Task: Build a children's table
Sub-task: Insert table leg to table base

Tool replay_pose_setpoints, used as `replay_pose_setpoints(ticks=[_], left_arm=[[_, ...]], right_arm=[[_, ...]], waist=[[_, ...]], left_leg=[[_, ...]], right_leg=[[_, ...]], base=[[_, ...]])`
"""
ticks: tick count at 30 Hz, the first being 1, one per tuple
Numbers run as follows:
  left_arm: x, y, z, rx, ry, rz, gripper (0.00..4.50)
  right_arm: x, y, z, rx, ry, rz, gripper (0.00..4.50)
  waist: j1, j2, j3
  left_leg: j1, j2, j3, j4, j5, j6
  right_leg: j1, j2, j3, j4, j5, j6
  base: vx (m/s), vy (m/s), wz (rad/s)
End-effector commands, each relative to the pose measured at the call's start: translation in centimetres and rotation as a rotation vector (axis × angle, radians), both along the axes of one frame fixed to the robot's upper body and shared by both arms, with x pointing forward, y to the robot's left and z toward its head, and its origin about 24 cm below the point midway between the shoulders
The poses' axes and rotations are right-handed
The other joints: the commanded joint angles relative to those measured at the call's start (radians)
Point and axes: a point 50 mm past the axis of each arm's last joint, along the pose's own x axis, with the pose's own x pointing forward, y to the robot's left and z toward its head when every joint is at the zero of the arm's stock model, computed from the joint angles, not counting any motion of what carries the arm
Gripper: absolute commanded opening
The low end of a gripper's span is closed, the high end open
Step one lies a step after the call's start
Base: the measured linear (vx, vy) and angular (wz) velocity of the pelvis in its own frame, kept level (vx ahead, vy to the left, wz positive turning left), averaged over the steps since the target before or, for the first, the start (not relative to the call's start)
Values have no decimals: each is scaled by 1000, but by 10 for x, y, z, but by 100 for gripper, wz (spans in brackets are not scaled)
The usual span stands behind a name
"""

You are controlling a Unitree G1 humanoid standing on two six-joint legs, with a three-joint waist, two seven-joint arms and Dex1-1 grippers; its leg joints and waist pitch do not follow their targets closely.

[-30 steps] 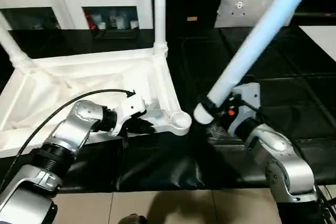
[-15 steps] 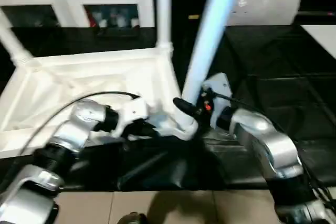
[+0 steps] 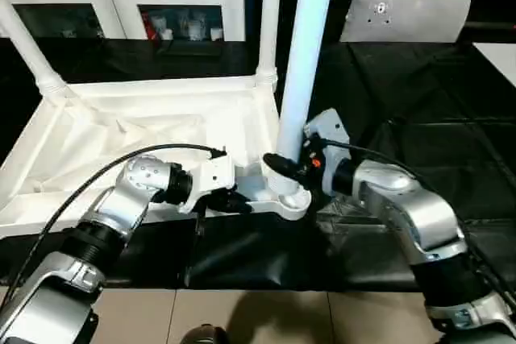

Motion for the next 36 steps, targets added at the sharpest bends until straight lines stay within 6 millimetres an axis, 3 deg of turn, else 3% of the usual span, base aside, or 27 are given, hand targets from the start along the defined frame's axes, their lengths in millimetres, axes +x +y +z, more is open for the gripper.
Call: replay_pose_setpoints(ticks=[1,8,20,36], left_arm=[[5,6,7,22,-40,13,0],[6,4,9,1,-34,-5,0],[7,9,10,19,-39,3,0],[9,6,15,-2,-44,-7,0]], right_arm=[[-3,-4,0,9,22,6,188],[-5,-3,-7,1,50,10,188],[-6,-4,-8,-26,66,20,188],[-4,-2,-11,4,58,15,188]], waist=[[1,-4,-71],[-3,-3,-71],[-2,-4,-73],[0,-2,-77]], left_leg=[[48,64,-19,-63,-125,15],[47,63,-20,-64,-139,0],[46,62,-19,-60,-117,18],[47,62,-19,-58,-114,16]], right_leg=[[25,-81,30,-67,113,-240],[24,-80,31,-67,106,-251],[25,-80,30,-65,142,-255],[25,-80,28,-60,158,-266]], base=[[0,0,0],[0,0,0],[0,0,0],[0,0,0]])
